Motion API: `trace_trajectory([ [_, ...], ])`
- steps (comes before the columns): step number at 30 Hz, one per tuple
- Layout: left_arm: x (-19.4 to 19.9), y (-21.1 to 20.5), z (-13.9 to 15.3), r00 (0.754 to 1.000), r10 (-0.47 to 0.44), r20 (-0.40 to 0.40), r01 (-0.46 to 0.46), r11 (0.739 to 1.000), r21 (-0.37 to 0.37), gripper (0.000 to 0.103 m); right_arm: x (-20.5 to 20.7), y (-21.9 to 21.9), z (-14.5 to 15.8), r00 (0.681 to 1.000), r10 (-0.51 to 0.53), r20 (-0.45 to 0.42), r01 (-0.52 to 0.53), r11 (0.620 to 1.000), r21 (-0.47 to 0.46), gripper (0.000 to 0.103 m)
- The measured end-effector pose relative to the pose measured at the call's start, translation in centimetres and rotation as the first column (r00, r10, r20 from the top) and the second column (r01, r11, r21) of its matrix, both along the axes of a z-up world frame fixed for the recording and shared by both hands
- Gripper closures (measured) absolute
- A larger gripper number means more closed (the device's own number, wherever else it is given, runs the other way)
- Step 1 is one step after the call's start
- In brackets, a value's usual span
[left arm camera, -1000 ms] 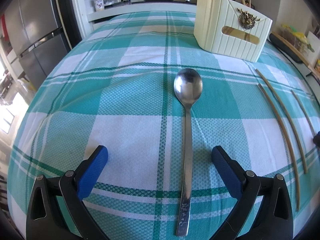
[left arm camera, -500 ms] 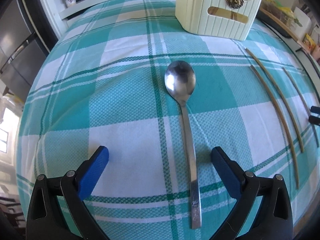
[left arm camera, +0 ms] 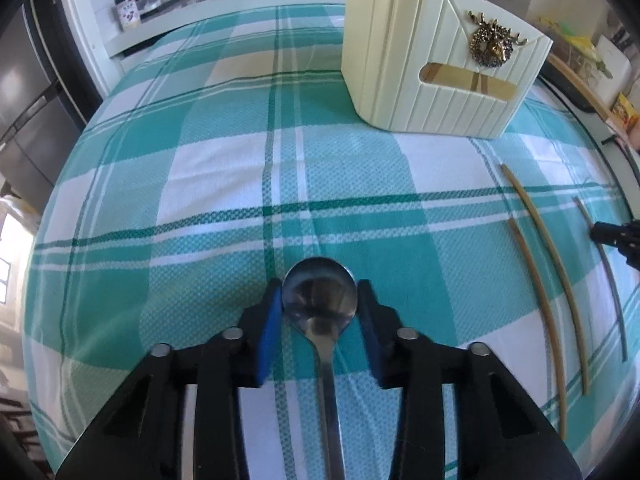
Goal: Organize utensils
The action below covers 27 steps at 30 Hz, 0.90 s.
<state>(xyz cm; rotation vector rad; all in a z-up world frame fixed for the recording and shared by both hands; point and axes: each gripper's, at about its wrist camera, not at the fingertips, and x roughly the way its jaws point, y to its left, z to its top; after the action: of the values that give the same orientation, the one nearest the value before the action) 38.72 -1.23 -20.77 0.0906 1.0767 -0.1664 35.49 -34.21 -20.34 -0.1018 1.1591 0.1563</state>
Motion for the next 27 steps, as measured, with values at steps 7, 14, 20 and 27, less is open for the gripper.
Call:
trace_trajectory([
  [7,-1.8,1.1,3.2,0.997,0.002,0.071,0.003,0.998,-0.067,0.067,-1.6,-1.2,3.3,0.994,-0.057,0.091,0.047,0.992,0.113,0.096],
  [14,-6.3,2.7,9.8,0.977,-0.014,0.215,0.044,0.989,-0.139,0.067,-7.0,-2.1,10.8,0.963,-0.045,0.266,0.002,0.987,0.161,0.096],
  [20,-8.3,3.7,13.1,0.958,-0.009,0.285,0.06,0.983,-0.172,0.067,-9.4,-1.8,14.7,0.93,-0.031,0.367,-0.033,0.985,0.167,0.096],
  [27,-8.5,4.3,15.8,0.945,-0.011,0.326,0.081,0.976,-0.202,0.067,-9.5,-1.1,17.5,0.893,-0.034,0.449,-0.054,0.982,0.182,0.096],
])
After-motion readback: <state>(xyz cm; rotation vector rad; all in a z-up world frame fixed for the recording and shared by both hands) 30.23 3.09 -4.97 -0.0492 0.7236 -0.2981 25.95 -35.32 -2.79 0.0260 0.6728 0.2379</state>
